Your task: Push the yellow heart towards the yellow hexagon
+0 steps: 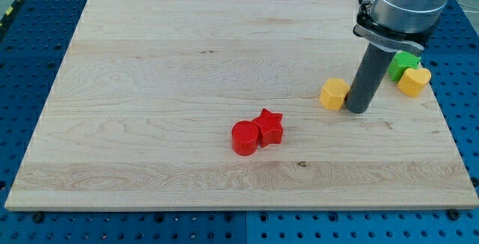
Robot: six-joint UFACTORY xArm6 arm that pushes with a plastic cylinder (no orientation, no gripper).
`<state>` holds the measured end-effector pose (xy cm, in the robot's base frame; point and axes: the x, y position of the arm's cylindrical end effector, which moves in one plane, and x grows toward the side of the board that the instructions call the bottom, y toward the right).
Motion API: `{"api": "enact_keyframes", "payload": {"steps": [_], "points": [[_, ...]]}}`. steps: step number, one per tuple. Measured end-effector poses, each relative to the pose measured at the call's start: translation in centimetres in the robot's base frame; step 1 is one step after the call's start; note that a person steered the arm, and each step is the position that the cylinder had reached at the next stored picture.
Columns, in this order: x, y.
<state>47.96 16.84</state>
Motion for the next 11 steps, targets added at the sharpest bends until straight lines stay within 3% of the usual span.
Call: {"api": "enact_keyframes", "payload": {"steps": [1,5,9,11], "points": [[0.5,1.2],[2.8,17.7],[-5.1,16.5],[-5.3,13.1]]}}
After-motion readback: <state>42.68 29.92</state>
